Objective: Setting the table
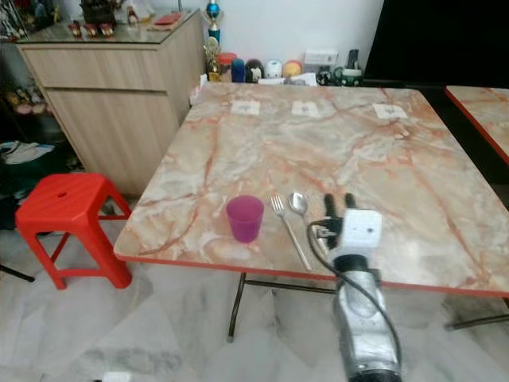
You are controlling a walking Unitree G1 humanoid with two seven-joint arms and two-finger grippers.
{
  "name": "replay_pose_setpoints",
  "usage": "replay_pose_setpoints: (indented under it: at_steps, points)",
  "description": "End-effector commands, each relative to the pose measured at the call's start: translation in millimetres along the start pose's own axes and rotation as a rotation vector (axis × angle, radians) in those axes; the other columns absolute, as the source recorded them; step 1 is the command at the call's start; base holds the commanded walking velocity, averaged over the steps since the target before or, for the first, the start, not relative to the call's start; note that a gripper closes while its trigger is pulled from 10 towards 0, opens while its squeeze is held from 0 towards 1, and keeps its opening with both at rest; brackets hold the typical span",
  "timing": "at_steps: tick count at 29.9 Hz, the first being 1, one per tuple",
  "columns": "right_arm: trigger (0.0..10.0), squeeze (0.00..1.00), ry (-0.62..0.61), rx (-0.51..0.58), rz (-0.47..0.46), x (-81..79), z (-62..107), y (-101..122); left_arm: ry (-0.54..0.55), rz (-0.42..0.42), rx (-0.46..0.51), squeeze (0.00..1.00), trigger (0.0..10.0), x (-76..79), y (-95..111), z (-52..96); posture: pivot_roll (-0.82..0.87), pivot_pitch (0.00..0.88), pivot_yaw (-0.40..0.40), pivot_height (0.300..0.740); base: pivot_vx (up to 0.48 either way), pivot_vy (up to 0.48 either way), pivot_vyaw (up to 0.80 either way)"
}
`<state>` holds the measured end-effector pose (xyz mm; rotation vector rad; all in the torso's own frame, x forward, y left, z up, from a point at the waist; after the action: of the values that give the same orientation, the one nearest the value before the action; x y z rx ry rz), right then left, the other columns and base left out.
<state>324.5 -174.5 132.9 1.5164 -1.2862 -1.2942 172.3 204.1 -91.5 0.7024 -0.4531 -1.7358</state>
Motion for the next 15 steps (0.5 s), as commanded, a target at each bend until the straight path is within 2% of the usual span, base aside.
replay_pose_setpoints:
  at_steps: [1,3,7,13,15]
  points:
    - [10.0,0.0,0.03,0.01,0.002,-10.2,-1.4,0.9,0.009,-0.019,-0.029,0.0,10.0,-5.3,-9.8,3.2,0.01,0.057,-0.035,0.74,0.0,0.0,0.46]
    - [10.0,0.0,0.031,0.008,0.0,-10.7,-0.9,0.6,0.008,-0.019,-0.027,0.0,10.0,-5.2,-9.4,3.1,0.01,0.059,-0.036,0.74,0.0,0.0,0.43]
    - [10.0,0.0,0.049,0.003,0.007,-12.2,0.9,-0.5,0.007,-0.019,-0.028,0.0,10.0,-4.6,-10.1,3.5,0.01,0.06,-0.037,0.74,0.0,0.0,0.0]
    - [10.0,0.0,0.044,0.0,0.006,-11.1,1.0,-1.2,0.001,-0.019,-0.032,0.0,10.0,-2.5,-11.3,3.9,0.0,0.059,-0.038,0.74,0.0,0.0,0.57]
    - [10.0,0.0,0.033,-0.002,-0.01,-10.3,0.1,-1.7,0.001,-0.017,-0.03,0.0,10.0,-2.5,-10.9,3.7,0.0,0.059,-0.038,0.74,0.0,0.0,0.0]
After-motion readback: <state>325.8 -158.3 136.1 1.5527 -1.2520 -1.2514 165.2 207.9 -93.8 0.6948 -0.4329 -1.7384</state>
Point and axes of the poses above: a point about 5 cm out from each wrist's last joint towards the gripper, its own z axis pointing back from the gripper into the wrist, its own y axis along the axis of the wrist's last joint, x = y × z, the point moved 1 cm from there along -z, pointing out of the wrist towards the gripper, and after that the axes turned 13 degrees about -z, right-handed, at the moved point
